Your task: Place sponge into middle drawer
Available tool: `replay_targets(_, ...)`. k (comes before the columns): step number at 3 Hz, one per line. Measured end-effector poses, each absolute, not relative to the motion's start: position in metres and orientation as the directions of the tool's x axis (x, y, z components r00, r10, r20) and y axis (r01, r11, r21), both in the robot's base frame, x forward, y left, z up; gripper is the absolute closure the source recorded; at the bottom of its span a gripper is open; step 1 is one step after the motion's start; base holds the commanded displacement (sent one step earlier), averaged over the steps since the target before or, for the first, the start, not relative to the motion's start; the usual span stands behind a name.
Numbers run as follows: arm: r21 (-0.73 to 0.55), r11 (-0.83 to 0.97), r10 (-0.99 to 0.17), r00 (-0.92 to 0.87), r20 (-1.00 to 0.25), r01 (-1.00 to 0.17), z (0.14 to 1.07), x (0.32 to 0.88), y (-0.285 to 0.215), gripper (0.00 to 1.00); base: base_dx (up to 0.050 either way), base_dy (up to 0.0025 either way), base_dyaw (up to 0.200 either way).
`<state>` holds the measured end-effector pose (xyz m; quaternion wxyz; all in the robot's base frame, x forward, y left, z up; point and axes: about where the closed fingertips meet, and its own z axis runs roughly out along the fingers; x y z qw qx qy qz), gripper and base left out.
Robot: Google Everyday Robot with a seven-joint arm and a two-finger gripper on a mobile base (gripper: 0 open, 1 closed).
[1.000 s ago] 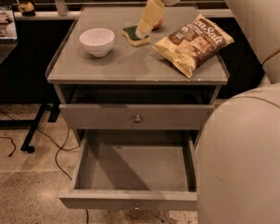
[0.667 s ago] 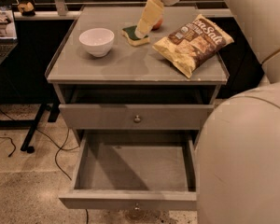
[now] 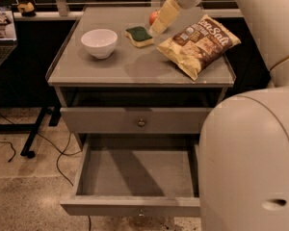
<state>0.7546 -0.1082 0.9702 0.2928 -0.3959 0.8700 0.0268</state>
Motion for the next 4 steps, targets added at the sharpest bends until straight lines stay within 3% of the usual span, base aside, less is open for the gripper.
replay_targets(2, -0.199, 0.736, -0.621, -0.528, -0.579, -0.647, 0.964, 0.804, -0.118, 0.00, 0.000, 0.00000, 0.000)
replay_targets(4, -0.158, 0.737, -0.619, -0.564, -0.546, -0.657, 0.922, 0.826, -0.090, 0.00, 0.000, 0.00000, 0.000)
